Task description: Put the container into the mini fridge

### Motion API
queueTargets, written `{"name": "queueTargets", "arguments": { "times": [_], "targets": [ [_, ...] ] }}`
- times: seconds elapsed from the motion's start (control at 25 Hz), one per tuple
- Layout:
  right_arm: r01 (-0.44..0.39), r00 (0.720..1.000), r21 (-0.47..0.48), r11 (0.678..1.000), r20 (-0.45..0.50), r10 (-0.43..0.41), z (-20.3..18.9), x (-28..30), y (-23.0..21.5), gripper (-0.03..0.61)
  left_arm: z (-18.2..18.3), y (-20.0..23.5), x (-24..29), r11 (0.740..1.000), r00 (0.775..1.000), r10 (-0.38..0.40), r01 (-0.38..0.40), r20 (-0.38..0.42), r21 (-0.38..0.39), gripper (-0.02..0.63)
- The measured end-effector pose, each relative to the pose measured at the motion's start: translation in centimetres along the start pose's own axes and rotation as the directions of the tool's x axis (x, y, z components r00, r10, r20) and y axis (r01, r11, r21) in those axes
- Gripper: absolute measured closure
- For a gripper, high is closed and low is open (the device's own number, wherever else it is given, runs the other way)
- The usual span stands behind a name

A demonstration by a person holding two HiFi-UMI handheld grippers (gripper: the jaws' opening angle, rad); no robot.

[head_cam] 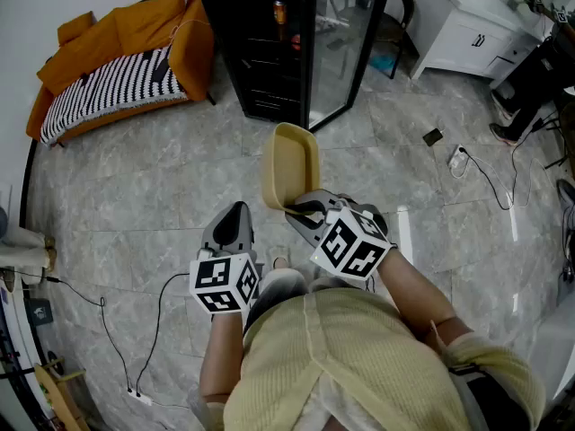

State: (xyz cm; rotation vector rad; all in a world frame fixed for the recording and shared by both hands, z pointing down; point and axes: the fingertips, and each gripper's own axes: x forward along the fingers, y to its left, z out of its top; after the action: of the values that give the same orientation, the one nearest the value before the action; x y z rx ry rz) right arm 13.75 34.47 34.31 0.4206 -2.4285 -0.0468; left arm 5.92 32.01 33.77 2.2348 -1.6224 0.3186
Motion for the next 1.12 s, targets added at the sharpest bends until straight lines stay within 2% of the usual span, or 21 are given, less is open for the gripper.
{"name": "queueTargets", "arguments": {
  "times": [0.44, 0.68, 0.92, 1.12],
  "targets": [
    [-0.021, 1.0, -0.016, 1.0, -0.005, 0.021, -1.2, -0.6, 0.7, 0.541, -1.1, -1.3, -0.5, 0.999, 1.0, 0.018, -0.019, -0.009, -0.027, 0.584],
    [-0.045, 0.998, -0.034, 0.998, -0.036, 0.043, -3.1, -1.0, 1.2, 0.543, -2.3, -2.8, -1.0, 0.995, 1.0, 0.011, -0.011, 0.0, -0.1, 0.584],
    [-0.066, 0.996, -0.033, 0.997, -0.061, 0.064, -4.2, -0.5, 1.6, 0.541, -3.4, -2.2, -0.9, 0.995, 0.999, 0.034, -0.036, -0.021, -0.098, 0.584],
    [-0.06, 0.995, -0.054, 0.997, -0.082, 0.055, -4.0, 0.9, 0.1, 0.543, -2.6, -1.2, 1.1, 0.998, 1.0, 0.021, -0.021, -0.009, -0.066, 0.584]
  ]
}}
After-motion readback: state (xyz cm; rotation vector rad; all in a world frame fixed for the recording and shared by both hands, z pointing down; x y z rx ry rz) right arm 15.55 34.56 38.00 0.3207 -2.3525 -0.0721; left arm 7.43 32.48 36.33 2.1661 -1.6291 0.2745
